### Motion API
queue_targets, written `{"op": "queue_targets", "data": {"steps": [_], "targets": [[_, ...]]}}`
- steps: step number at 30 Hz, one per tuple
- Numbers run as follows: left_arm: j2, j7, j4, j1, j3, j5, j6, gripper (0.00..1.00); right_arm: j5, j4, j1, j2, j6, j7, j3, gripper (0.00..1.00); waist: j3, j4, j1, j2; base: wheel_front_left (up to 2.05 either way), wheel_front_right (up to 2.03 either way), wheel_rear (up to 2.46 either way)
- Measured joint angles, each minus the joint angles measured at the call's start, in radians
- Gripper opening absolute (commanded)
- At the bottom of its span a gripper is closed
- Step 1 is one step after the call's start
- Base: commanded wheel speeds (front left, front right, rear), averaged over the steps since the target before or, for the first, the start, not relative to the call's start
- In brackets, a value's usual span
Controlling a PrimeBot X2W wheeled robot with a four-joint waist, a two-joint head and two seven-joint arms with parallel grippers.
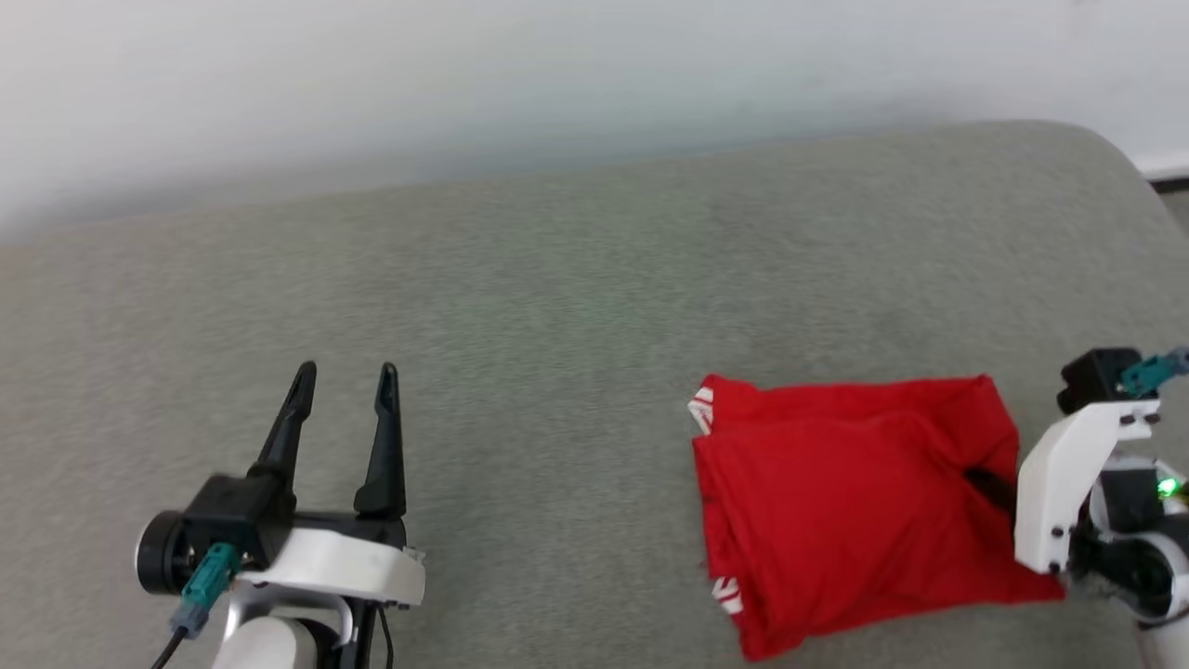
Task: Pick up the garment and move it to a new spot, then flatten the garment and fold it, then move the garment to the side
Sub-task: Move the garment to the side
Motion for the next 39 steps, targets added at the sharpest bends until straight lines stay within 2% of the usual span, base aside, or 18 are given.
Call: {"op": "queue_targets", "data": {"steps": [6,12,21,27,28,29,30,35,39], "targets": [[0.021,0.036,-0.074,-0.07,-0.02,0.025,-0.01,1.0,-0.063,0.077,-0.109,-0.035,0.0,-0.109,-0.037,0.0,0.078,-0.108,0.0,0.0,0.0,0.0,0.0],[0.054,0.084,-0.146,-0.178,-0.043,0.062,-0.029,1.0,-0.115,0.179,-0.246,-0.079,0.0,-0.254,-0.106,0.0,0.218,-0.16,0.0001,0.0,0.0,0.0,0.0],[0.086,0.143,-0.231,-0.313,-0.056,0.103,-0.042,1.0,-0.173,0.306,-0.417,-0.16,0.0,-0.429,-0.252,0.0,0.417,-0.19,0.0001,0.0,0.0,0.0,0.0],[0.101,0.166,-0.256,-0.35,-0.067,0.12,-0.045,1.0,-0.225,0.399,-0.474,-0.132,0.0,-0.535,-0.286,0.02,0.506,-0.184,0.0001,0.0,0.0,0.0,0.0],[0.103,0.166,-0.258,-0.35,-0.067,0.121,-0.045,1.0,-0.239,0.416,-0.481,-0.123,0.0,-0.555,-0.29,0.17,0.516,-0.182,0.0001,0.0,0.0,0.0,0.0],[0.104,0.167,-0.258,-0.351,-0.067,0.121,-0.045,1.0,-0.254,0.436,-0.488,-0.112,0.0,-0.574,-0.291,0.78,0.523,-0.18,0.0002,0.0,0.0,0.0,0.0],[0.106,0.167,-0.258,-0.351,-0.067,0.121,-0.045,1.0,-0.263,0.453,-0.492,-0.102,0.0,-0.591,-0.293,1.0,0.529,-0.179,0.0002,0.0,0.0,0.0,0.0],[0.109,0.161,-0.244,-0.34,-0.06,0.113,-0.038,1.0,-0.312,0.525,-0.496,-0.088,0.0,-0.68,-0.328,1.0,0.51,-0.175,0.0001,0.0,0.0,0.0,0.0],[0.103,0.133,-0.21,-0.308,-0.054,0.097,-0.032,1.0,-0.358,0.519,-0.476,-0.095,0.0,-0.762,-0.347,1.0,0.46,-0.171,0.0001,0.0,0.0,0.0,0.0]]}}
